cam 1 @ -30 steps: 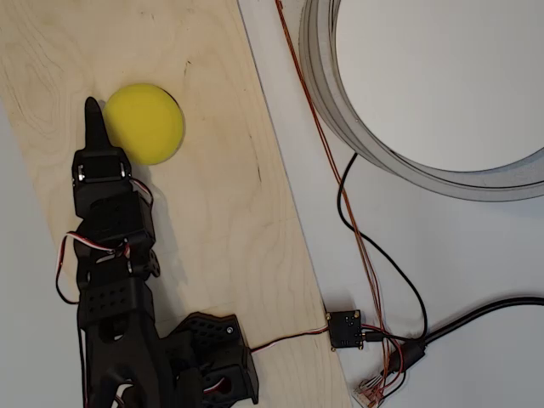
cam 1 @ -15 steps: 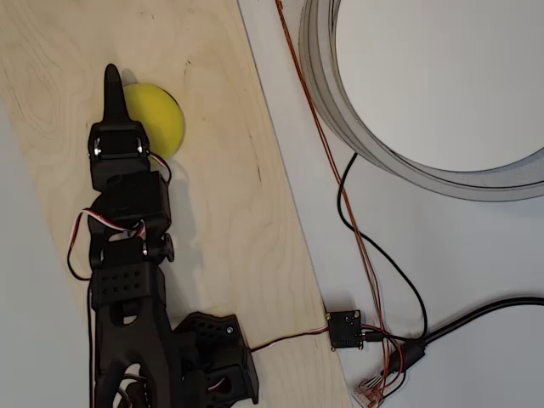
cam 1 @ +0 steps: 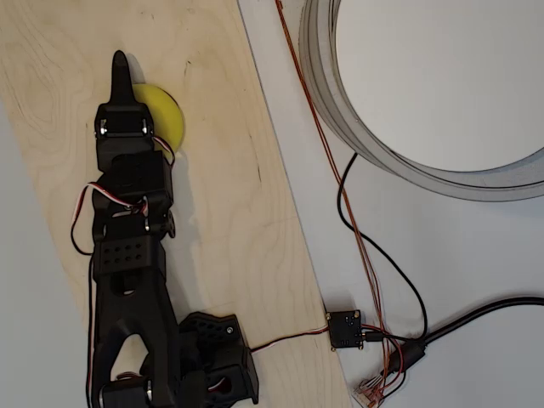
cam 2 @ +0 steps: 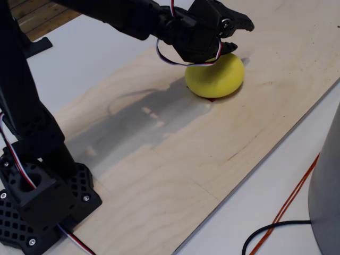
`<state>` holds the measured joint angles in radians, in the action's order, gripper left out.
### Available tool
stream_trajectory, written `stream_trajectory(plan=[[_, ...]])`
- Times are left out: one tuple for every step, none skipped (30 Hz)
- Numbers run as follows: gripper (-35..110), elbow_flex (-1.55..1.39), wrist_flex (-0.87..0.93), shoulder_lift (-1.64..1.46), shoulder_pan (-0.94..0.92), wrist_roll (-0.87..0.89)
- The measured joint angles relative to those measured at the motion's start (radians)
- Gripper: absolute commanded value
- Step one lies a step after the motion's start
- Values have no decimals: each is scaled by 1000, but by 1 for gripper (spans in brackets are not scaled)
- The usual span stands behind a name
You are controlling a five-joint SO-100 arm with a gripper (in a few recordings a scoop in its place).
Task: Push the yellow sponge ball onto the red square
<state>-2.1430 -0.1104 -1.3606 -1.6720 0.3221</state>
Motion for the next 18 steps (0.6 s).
stream_trajectory(plan=[[17,0,-8,3,0,0],[17,0,-11,3,0,2],[16,3,-14,12,-2,12],[16,2,-17,18,-2,18],[16,2,-18,21,-2,29],[16,5,-28,31,-2,35],[16,3,-34,38,-2,35],[16,0,-43,38,-2,40],[16,2,-48,38,-2,40],[16,-2,-51,38,-2,35],[16,-5,-51,38,-2,35],[16,-9,-61,38,-2,40],[16,-17,-66,38,-2,35],[16,-17,-69,38,-2,35],[16,-18,-72,38,-2,37],[16,-25,-72,38,-2,37],[16,-32,-77,37,-3,37],[16,-34,-83,37,-3,41]])
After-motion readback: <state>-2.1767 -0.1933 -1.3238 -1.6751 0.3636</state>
